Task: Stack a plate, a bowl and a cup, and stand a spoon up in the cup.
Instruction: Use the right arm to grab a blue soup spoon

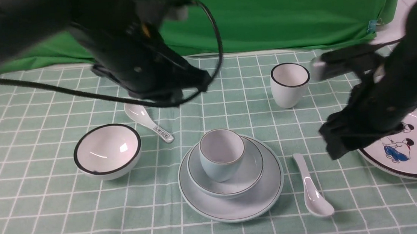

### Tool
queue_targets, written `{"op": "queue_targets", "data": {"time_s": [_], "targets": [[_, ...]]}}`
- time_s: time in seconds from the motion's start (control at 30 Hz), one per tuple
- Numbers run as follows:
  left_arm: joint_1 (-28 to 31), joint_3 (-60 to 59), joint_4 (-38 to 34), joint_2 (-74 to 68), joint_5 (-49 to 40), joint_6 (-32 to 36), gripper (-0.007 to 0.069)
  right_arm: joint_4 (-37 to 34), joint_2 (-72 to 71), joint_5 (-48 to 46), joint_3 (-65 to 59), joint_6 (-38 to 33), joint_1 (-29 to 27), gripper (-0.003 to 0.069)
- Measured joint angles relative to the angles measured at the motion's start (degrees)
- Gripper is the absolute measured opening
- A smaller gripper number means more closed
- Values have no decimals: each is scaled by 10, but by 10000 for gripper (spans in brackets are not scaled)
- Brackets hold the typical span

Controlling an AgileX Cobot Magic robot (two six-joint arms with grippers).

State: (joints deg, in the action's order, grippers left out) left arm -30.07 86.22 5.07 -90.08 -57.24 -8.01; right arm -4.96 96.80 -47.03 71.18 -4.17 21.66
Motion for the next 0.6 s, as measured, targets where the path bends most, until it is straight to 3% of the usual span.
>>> {"op": "queue_targets", "data": {"time_s": [0.4, 0.5, 0.6], "targets": [[0, -166, 100, 219, 0, -86, 8, -3, 165, 105, 40, 7, 16, 495], [0, -190, 117, 246, -1, -102, 8, 0, 175, 113, 42, 3, 20, 424], [0, -196, 122, 256, -1, -106, 9, -2, 176, 117, 43, -2, 22, 238]]}}
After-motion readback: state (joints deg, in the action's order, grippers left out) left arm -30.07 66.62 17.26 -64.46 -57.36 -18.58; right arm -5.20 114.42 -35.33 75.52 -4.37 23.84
